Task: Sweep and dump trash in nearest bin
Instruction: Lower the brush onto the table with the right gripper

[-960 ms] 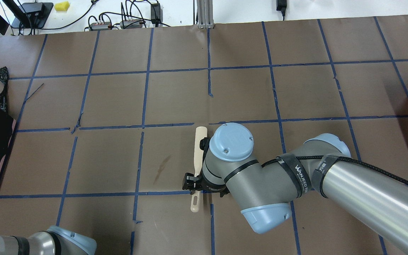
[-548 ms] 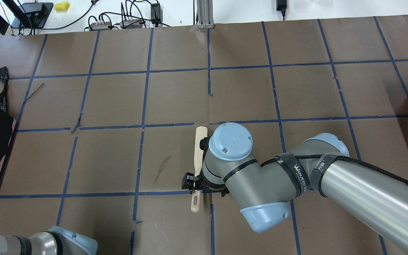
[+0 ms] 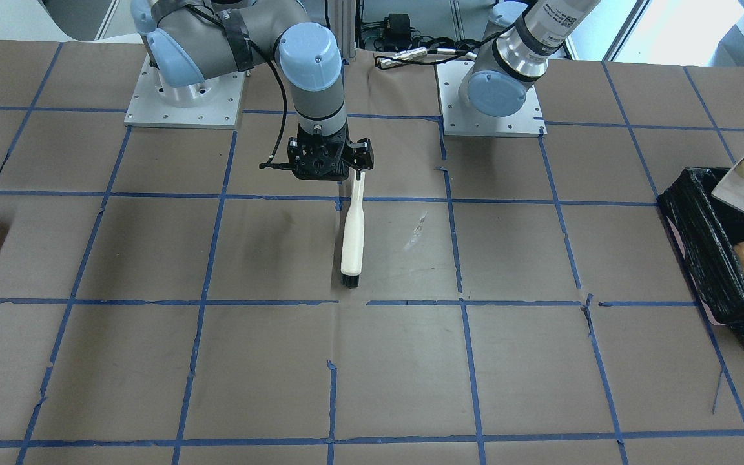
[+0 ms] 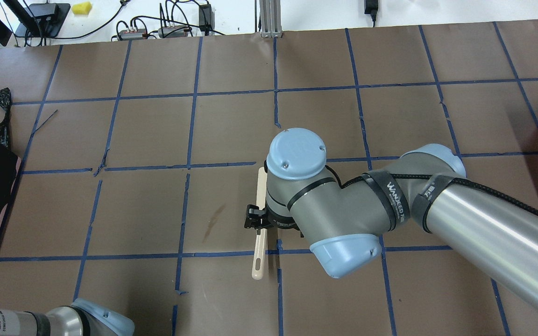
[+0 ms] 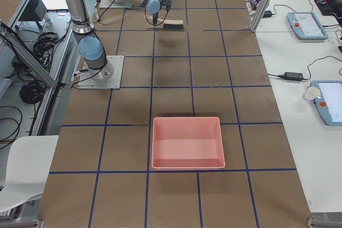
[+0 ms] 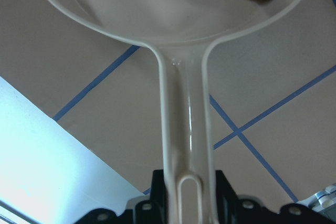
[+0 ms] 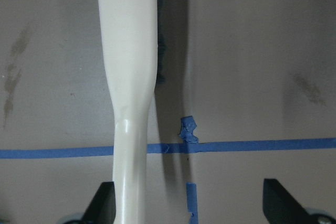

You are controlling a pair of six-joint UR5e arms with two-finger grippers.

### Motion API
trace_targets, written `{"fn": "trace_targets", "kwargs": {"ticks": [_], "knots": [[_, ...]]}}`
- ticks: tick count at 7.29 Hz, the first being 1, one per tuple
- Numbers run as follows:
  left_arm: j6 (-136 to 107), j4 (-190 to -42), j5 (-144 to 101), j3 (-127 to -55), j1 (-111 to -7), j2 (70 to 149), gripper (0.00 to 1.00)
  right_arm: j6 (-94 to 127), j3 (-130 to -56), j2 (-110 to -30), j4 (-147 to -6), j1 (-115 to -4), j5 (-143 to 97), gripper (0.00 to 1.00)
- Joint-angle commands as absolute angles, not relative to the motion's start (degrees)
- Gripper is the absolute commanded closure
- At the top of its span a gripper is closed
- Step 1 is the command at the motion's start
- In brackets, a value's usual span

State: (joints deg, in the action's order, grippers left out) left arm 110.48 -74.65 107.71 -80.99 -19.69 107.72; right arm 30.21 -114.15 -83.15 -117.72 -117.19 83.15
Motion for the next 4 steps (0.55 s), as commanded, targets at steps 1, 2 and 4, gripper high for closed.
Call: {"fn": "trace_targets", "kwargs": {"ticks": [1,2,4], "knots": [[110.39,-70.94,108.8,-80.86,-19.86,108.1,0.89,24.9,-110.04,-85.32,-111.11,-114.89,86.21,0.0],[109.52,-70.84,111.77,-80.77,-20.56,106.54,0.89,18.09,-109.95,-89.08,-108.4,-112.18,86.39,0.0],[106.79,-66.9,112.76,-81.29,-23.44,104.86,0.88,5.25,-109.25,-97.78,-98.57,-102.53,86.4,0.0]]}}
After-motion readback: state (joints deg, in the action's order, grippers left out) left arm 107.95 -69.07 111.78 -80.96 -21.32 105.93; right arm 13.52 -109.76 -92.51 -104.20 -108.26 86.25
